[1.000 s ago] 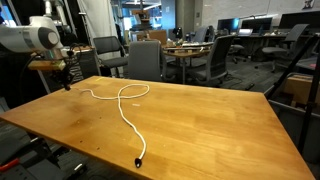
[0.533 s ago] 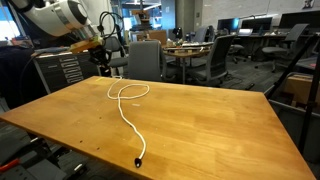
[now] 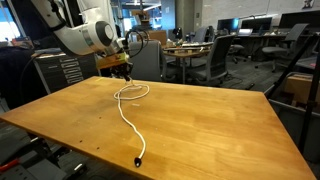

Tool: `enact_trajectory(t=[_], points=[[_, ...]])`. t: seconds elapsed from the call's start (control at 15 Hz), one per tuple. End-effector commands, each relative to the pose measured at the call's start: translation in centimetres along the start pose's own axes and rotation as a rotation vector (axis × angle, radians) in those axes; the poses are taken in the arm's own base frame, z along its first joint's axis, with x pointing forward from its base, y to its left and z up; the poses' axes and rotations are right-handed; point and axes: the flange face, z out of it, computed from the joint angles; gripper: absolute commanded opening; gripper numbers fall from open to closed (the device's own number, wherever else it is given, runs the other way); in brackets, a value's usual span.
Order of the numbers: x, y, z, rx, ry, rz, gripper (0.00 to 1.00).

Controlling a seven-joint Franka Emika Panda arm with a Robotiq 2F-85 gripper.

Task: Tie a knot using the white chord

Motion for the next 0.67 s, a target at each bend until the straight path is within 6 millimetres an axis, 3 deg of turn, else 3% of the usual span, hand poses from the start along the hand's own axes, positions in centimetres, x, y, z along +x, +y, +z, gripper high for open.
enact_trajectory(t=[0.0, 0.6], points=[[0.7, -0.2, 2.3, 0.078, 0.041, 0.039, 0.05], [2.1, 0.7, 6.5, 0.03, 0.048, -0.003, 0.05]])
